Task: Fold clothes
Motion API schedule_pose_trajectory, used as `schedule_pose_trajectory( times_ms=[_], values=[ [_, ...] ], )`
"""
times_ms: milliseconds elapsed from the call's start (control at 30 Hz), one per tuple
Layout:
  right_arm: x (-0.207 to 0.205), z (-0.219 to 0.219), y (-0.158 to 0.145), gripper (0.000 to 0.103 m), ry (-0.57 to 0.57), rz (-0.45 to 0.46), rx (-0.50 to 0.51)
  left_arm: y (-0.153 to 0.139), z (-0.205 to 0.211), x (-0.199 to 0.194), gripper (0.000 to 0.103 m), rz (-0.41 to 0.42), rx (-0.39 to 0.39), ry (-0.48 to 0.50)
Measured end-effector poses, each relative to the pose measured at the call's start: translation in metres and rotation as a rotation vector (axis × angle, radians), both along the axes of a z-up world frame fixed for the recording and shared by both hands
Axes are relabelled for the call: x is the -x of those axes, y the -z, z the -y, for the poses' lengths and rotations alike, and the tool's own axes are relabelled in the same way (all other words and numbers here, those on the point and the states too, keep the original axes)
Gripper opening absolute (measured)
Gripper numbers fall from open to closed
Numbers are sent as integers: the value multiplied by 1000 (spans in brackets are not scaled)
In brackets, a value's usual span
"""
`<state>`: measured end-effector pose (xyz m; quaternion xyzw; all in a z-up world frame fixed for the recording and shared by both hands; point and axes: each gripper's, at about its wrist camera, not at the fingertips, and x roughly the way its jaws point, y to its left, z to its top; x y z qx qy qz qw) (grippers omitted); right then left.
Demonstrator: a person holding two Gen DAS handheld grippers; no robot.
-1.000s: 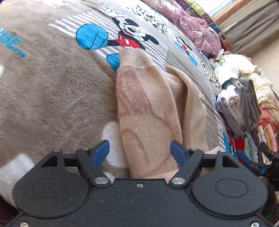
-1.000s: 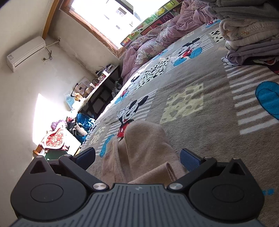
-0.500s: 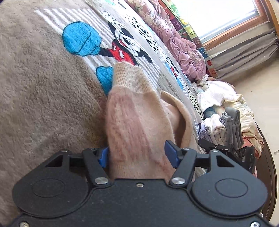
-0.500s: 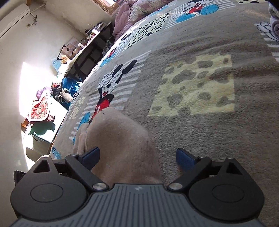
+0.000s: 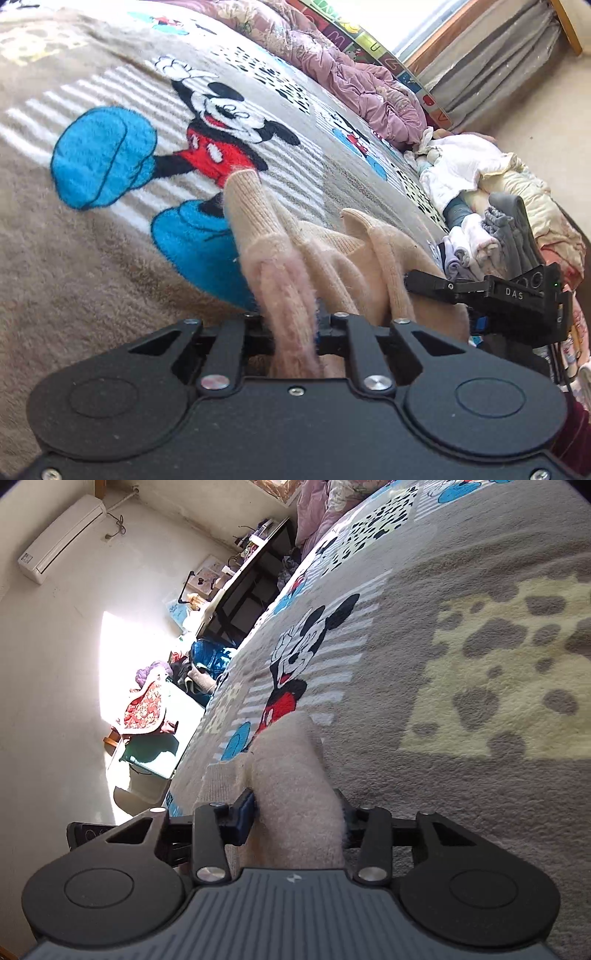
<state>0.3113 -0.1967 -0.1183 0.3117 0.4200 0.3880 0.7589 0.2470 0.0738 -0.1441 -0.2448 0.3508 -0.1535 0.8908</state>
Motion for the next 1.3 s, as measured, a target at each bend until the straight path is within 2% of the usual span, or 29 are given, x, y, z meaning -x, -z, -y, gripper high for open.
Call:
schedule_pose_trajectory(
  times_ms=[200,300,367,433,467,500,533,600,733,867,1000,1133,1200,1233,1267,1300],
  values=[
    [25,39,-56,35,128,182,-63,-67,44,-33,11,204,-132,133],
    [19,62,-86,35,196,267,-72,-104,69,-62,11,305,-184,198],
    [10,79,-99,35,269,303,-73,-116,78,-86,11,354,-203,202],
    [1,92,-102,41,368,333,-33,-124,86,-111,19,403,-222,194],
    [-4,98,-102,53,429,347,-7,-124,87,-118,41,401,-238,175],
    [-9,104,-101,77,486,357,18,-119,84,-120,55,373,-260,140],
    [-12,110,-95,82,529,350,40,-114,81,-122,54,345,-283,105],
    [-14,122,-82,83,572,304,46,-103,73,-119,53,295,-306,54],
    [10,136,-43,83,563,190,41,-73,45,-61,54,207,-238,22],
    [65,138,-10,83,579,58,-17,-43,20,-1,56,68,-92,-22],
    [131,128,13,90,588,-45,-73,-12,3,52,64,-88,92,-50],
    [174,109,31,91,563,-131,-115,10,4,86,71,-209,228,-79],
    [192,95,36,91,546,-127,-125,18,7,92,71,-229,259,-102],
    [198,88,38,90,556,-115,-124,18,10,94,71,-215,246,-112],
    [204,81,40,86,563,-107,-120,17,14,96,58,-202,233,-123],
    [206,73,40,75,561,-109,-101,16,17,97,29,-196,232,-122]
  ],
)
